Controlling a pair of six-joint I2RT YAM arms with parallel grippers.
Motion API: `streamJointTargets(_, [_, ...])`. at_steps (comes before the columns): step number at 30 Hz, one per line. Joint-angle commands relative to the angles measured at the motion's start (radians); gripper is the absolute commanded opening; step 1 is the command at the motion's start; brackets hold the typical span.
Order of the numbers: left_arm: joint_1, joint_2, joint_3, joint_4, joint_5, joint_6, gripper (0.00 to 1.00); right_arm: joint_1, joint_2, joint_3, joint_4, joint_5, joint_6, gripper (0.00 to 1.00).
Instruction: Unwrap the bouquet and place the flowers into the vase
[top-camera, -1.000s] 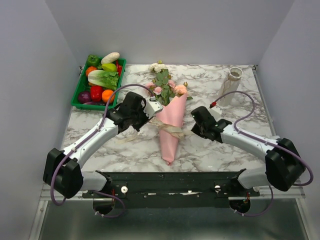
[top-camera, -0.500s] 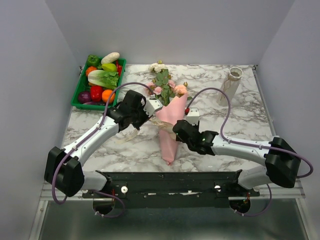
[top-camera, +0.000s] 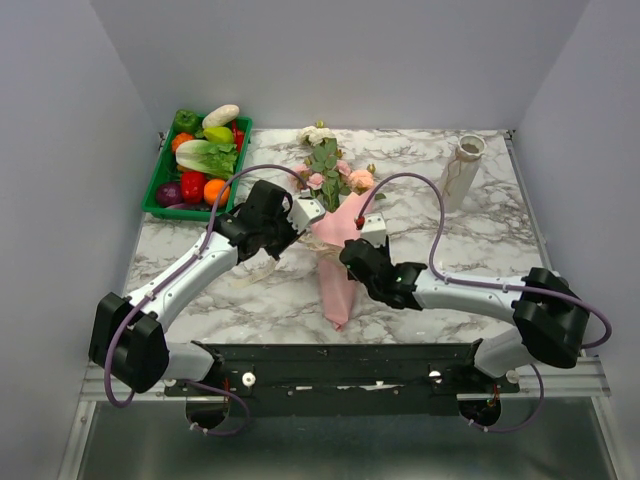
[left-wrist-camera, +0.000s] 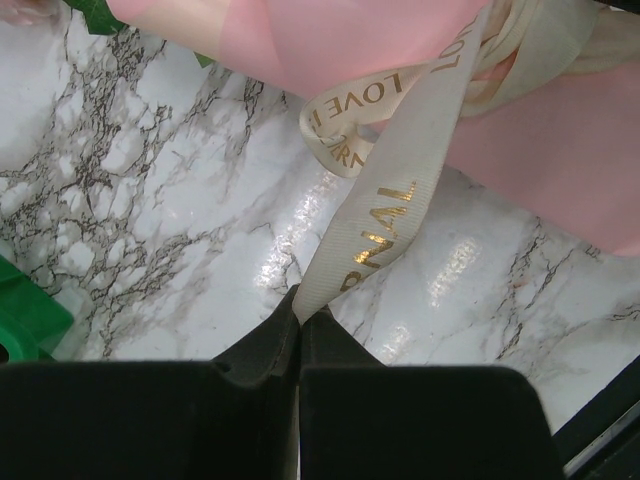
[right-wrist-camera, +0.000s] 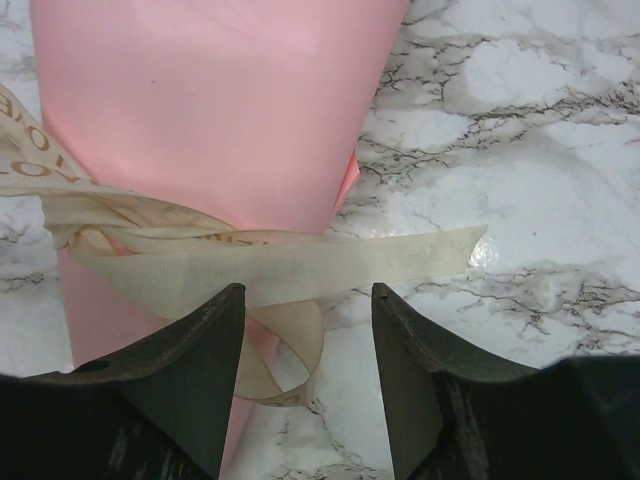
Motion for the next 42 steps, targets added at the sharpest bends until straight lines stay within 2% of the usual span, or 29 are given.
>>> streamJointTargets(1, [0.007,0.008,0.025,-0.007,-0.012,-0.007,0.07,0.021,0.002,-0.007,0.074,0.012,-0.059,0.61])
streamJointTargets(20, [0.007,0.005,0.01,-0.009,-0.013,-0.002,0.07,0.079,-0.027,-0.092,0.103,0.055,-0.044,0.6])
streamJointTargets(27, [0.007,0.006,0.01,-0.008,-0.01,-0.005,0.07,0.079,0.019,-0.036,0.121,0.097,-0.087,0.6])
streamJointTargets(31, [0.007,0.01,0.008,-0.007,-0.012,-0.008,0.07,0.079,0.029,-0.017,0.19,0.121,-0.145,0.59])
streamJointTargets(37, [0.008,0.008,0.005,-0.008,-0.016,-0.008,0.07,0.079,0.052,0.003,0.256,0.127,-0.199,0.52])
streamJointTargets(42, [0.007,0.01,0.008,-0.009,-0.021,-0.004,0.07,0.079,0.069,0.003,0.312,0.066,-0.243,0.43])
